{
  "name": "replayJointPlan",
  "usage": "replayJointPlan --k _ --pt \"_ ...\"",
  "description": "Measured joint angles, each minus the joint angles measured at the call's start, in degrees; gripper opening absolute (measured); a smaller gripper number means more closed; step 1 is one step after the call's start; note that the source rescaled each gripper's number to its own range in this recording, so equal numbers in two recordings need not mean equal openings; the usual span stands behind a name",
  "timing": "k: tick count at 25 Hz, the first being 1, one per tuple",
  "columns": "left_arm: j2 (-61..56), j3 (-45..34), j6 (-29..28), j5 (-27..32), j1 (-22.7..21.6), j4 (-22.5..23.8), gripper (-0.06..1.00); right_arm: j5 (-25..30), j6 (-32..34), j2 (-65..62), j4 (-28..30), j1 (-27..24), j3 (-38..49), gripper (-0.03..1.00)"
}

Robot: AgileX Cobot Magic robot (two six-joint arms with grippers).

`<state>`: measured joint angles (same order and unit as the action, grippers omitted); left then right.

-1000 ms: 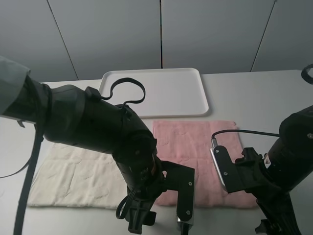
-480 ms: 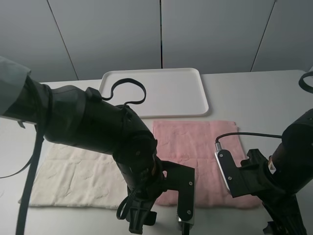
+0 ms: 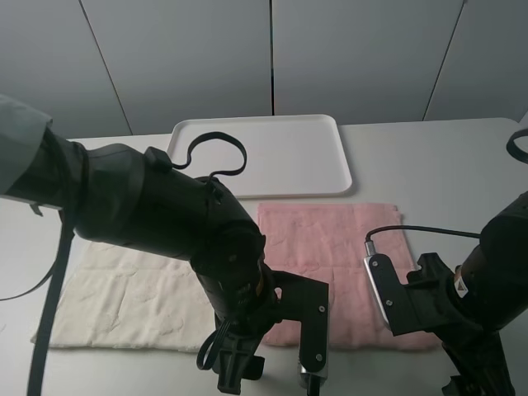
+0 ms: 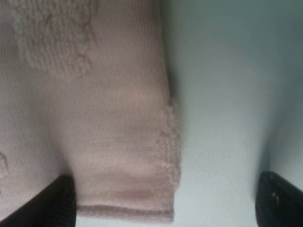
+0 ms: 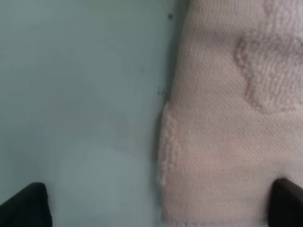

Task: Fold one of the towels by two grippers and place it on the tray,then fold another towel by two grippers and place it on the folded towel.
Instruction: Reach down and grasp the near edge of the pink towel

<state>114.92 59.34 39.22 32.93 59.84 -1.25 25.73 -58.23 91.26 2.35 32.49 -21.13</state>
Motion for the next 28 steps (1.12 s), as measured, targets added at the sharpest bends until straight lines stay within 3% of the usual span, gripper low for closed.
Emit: replayJointPlan --k 6,9,17,20,28 --pt "0.0 0.0 -0.09 0.0 0.0 0.0 0.98 -1.53 0.19 1.79 0.0 0.0 0.0 0.88" --pt "0.0 0.0 -0.09 0.0 0.0 0.0 0.98 -2.14 0.42 1.91 0.0 0.0 -0.1 0.78" --pt "0.0 0.0 -1.11 -0.14 0.0 0.0 0.98 -3.98 0.63 2.13 0.0 0.0 -0.49 0.2" --pt "0.0 0.0 -1.18 -0.14 0.0 0.0 0.98 -4.48 0.63 2.13 0.0 0.0 -0.49 0.05" --pt "0.02 0.0 -3.19 -1.77 0.0 1.25 0.98 -4.59 0.63 2.13 -0.38 0.0 -0.49 0.02"
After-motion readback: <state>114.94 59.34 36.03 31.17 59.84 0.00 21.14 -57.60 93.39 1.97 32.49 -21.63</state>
